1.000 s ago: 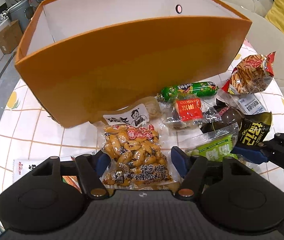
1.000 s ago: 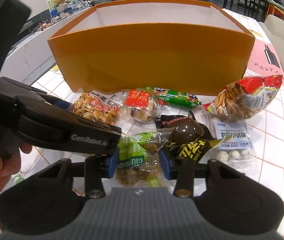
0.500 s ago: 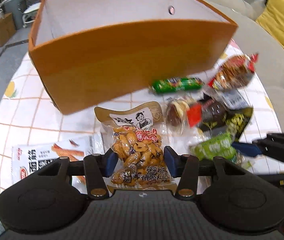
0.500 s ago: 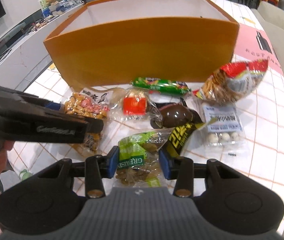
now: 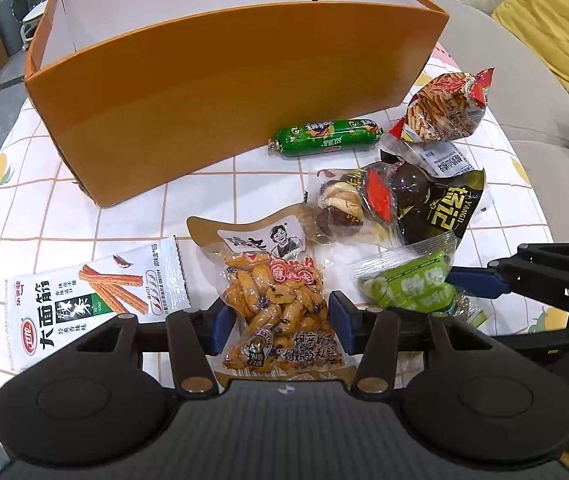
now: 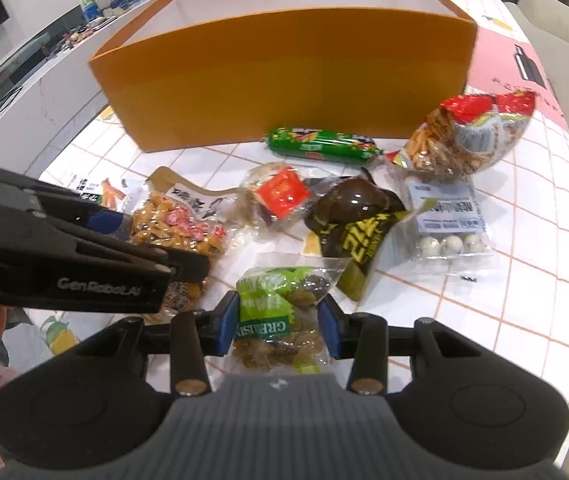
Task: Organize snacks
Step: 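Lift the peanut bag with the left gripper while the right lifts the green-labelled packet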
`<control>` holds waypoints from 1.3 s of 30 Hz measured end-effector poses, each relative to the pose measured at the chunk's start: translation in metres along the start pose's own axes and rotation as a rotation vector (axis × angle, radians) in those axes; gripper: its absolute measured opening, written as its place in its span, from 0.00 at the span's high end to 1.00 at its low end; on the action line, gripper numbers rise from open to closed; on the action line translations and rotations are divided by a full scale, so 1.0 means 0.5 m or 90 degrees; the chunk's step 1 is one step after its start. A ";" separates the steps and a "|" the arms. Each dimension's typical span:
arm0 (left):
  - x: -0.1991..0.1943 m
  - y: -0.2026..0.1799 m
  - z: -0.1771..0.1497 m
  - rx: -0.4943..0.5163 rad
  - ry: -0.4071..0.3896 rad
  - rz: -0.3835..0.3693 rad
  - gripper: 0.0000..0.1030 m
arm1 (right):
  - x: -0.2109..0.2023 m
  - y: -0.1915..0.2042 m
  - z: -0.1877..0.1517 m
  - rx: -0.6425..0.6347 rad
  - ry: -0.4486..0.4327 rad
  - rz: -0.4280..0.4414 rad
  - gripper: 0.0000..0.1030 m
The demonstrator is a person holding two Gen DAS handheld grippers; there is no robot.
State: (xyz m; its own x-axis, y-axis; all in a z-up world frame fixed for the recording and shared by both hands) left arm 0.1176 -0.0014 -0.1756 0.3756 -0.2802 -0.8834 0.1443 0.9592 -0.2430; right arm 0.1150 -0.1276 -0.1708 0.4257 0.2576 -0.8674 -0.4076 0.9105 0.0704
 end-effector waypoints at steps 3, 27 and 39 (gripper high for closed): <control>0.007 -0.004 -0.001 0.005 0.005 0.013 0.37 | -0.002 0.007 0.000 -0.009 -0.001 0.002 0.61; 0.042 -0.036 0.001 0.062 0.003 0.077 0.08 | -0.024 -0.065 -0.017 0.072 0.059 -0.004 0.60; 0.011 -0.034 -0.005 0.060 -0.021 0.050 0.38 | -0.030 -0.061 -0.019 0.078 0.052 -0.004 0.61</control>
Point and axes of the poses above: each gripper's, at about its wrist camera, not at the fingertips, and x roughly the way its jaws point, y to its left, z to its top, the point moved 5 cm from there along x, roughly the way its jaws point, and after that the axes turned 7 degrees about -z, right-handed, at the moved point
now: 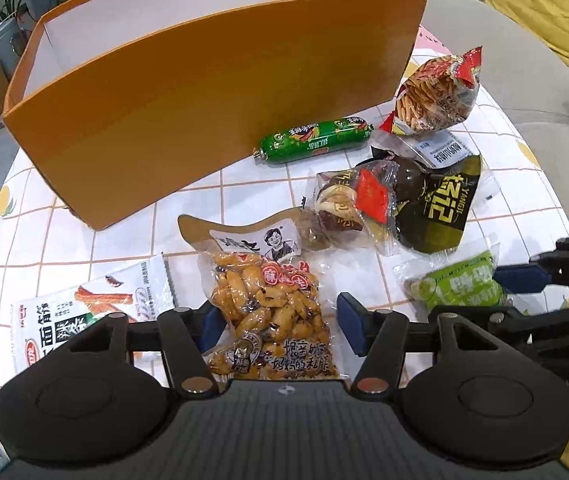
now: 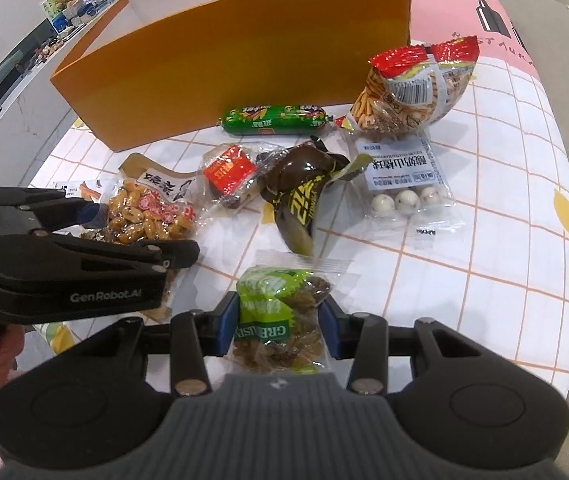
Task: Organize snacks
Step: 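Lift the peanut bag with the left gripper while the right lifts the green-labelled packet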
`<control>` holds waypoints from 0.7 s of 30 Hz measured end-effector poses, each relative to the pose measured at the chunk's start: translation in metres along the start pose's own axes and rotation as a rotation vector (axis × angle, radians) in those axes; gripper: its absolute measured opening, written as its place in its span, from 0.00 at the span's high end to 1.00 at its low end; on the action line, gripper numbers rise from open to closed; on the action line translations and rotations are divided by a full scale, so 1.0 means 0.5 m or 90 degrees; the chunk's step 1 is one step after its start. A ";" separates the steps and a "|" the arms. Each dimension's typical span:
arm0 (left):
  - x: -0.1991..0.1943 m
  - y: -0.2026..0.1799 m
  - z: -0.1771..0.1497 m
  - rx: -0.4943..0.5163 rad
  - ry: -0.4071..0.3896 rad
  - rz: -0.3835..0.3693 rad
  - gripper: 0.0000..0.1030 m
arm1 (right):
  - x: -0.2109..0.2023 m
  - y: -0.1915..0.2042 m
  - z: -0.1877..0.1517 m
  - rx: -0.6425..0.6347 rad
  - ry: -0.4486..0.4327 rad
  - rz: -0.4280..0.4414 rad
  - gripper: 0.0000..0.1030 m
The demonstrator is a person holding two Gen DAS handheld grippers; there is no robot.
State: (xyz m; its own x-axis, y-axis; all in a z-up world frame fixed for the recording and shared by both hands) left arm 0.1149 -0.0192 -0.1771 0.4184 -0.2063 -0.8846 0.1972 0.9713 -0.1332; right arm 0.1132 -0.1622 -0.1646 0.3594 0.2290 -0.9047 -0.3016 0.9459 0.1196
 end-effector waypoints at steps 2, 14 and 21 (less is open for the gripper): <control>-0.010 -0.001 0.000 0.001 -0.002 -0.005 0.47 | -0.002 0.003 0.000 -0.001 0.000 0.002 0.61; -0.079 0.002 0.003 -0.025 -0.019 -0.040 0.73 | -0.034 0.017 0.014 0.031 -0.007 0.062 0.62; -0.134 -0.001 0.017 -0.036 -0.045 -0.053 0.73 | -0.084 0.030 0.033 0.020 -0.048 0.056 0.62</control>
Point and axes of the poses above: each gripper's, at about its wrist camera, not at the fingertips, and x roughly the way its jaws point, y to its left, z to its top, the point moved 5 cm from there along x, roughly the way its jaws point, and after that the axes turned 7 degrees about -z, right-handed, at the moved point
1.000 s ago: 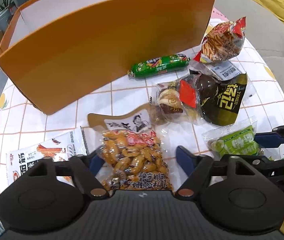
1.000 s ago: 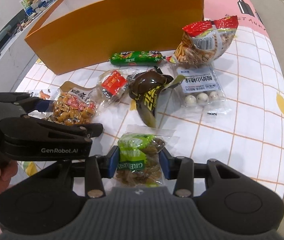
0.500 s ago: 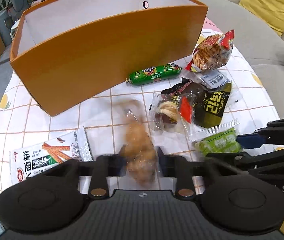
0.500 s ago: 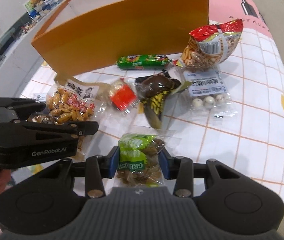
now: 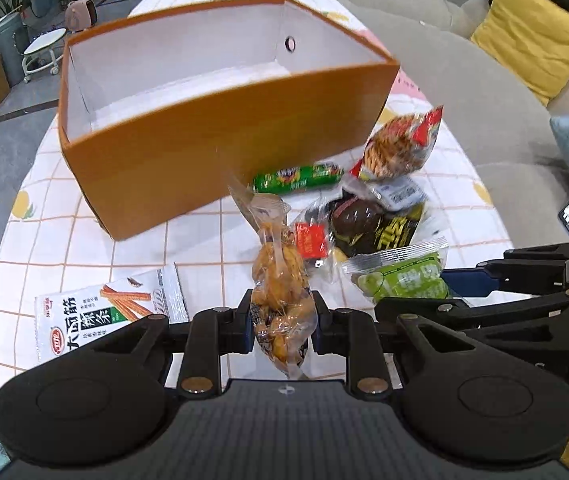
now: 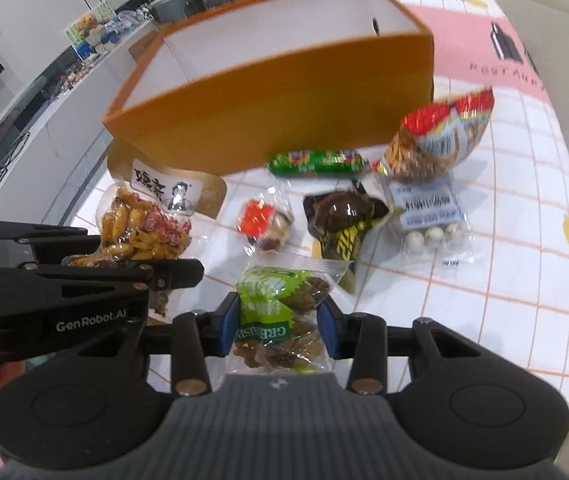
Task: Organize snacks
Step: 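Lift the peanut bag with the left gripper while the right lifts the green-labelled packet, then carry both held packets over the open orange box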
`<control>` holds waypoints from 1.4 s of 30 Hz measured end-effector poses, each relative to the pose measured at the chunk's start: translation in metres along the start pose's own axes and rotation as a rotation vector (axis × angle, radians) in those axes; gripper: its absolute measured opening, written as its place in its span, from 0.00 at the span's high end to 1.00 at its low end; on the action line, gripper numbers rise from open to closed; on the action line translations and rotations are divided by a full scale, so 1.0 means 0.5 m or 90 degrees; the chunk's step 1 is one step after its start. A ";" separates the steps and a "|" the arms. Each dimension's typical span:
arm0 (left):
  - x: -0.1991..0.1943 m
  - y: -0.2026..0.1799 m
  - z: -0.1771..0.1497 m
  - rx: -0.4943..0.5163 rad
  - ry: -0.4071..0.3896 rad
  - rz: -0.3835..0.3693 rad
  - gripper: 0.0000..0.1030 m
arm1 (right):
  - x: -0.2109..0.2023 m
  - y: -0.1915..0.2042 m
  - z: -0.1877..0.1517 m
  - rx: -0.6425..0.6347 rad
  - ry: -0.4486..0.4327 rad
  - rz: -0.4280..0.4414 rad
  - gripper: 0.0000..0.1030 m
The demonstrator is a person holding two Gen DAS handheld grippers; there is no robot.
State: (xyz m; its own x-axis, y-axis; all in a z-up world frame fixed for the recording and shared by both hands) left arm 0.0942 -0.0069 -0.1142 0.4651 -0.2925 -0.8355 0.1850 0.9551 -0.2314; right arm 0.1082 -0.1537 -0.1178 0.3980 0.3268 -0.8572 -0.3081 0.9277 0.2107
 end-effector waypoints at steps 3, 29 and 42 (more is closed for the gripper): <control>-0.022 -0.002 0.014 0.000 -0.019 0.001 0.73 | -0.024 0.005 0.013 0.001 -0.021 0.000 0.62; -0.050 0.034 0.288 0.026 -0.093 0.042 0.73 | -0.071 0.006 0.316 -0.037 -0.172 -0.048 0.62; 0.059 0.113 0.337 -0.014 0.005 0.069 0.73 | 0.050 0.015 0.432 -0.131 -0.140 -0.135 0.62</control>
Point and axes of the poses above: each gripper's, at about its wrist camera, not at the fingertips, and x roughly the way its jaws point, y to its left, z to its top, the point moved 5 cm from there along x, roughly the way its jaws point, and after that the axes turned 7 degrees about -z, right-handed, at the moved point
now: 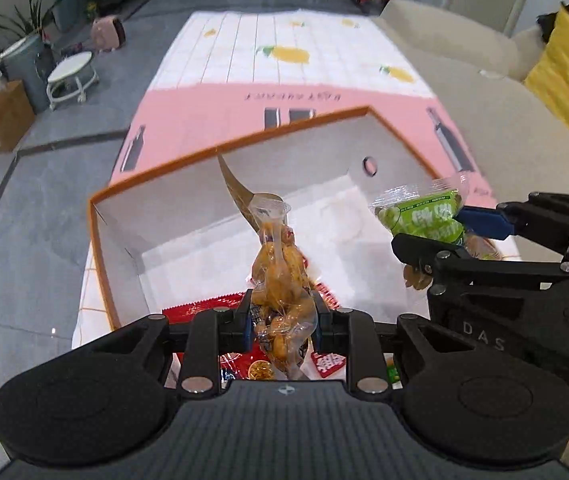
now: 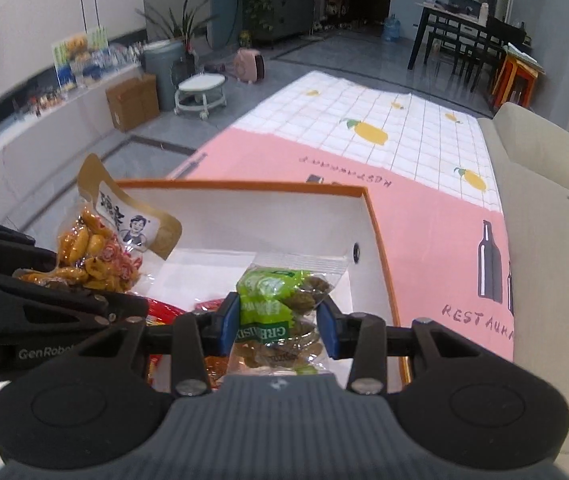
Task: Organize snacks
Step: 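Carry both held packets over the open orange box, then lower both packets into the box and open both grippers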
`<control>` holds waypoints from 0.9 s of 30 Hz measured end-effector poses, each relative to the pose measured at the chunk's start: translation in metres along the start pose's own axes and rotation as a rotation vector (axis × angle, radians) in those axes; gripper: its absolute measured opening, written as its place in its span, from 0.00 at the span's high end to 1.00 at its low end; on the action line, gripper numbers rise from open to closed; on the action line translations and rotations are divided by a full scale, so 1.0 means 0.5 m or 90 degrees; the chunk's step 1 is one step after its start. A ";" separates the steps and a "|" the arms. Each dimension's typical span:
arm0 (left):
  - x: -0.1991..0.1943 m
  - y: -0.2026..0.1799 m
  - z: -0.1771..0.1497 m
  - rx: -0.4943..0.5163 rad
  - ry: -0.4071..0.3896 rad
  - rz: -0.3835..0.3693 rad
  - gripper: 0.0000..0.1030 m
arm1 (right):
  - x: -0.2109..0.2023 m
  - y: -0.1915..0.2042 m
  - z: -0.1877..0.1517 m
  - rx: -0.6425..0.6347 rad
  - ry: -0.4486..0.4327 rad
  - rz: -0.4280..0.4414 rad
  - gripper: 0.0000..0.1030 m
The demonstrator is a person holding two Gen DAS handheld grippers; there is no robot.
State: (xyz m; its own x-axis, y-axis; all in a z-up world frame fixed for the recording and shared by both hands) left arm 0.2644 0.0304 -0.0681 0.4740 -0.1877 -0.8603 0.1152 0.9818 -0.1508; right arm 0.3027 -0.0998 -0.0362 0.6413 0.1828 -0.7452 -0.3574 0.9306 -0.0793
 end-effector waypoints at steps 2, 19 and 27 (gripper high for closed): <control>0.021 0.004 0.000 0.000 0.019 0.004 0.73 | 0.027 0.005 -0.004 -0.019 0.017 -0.006 0.62; 0.130 0.028 -0.024 -0.017 0.121 0.007 0.73 | 0.158 0.047 -0.055 -0.120 0.129 -0.019 0.62; 0.146 0.032 -0.038 -0.019 0.145 0.016 0.72 | 0.182 0.043 -0.067 -0.112 0.157 -0.013 0.61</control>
State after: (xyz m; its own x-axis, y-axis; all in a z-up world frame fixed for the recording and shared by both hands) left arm 0.2842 0.0331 -0.1428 0.2670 -0.1552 -0.9511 0.0778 0.9872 -0.1393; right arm 0.3305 -0.0736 -0.1281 0.4731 0.0612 -0.8789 -0.4718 0.8601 -0.1941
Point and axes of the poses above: each gripper's, at about its wrist camera, not at the fingertips, and x roughly the way its jaws point, y to its left, z to its top, the point moved 5 cm from there along x, roughly the way its jaws point, and after that the axes turned 7 degrees about -z, right-handed, at the moved point
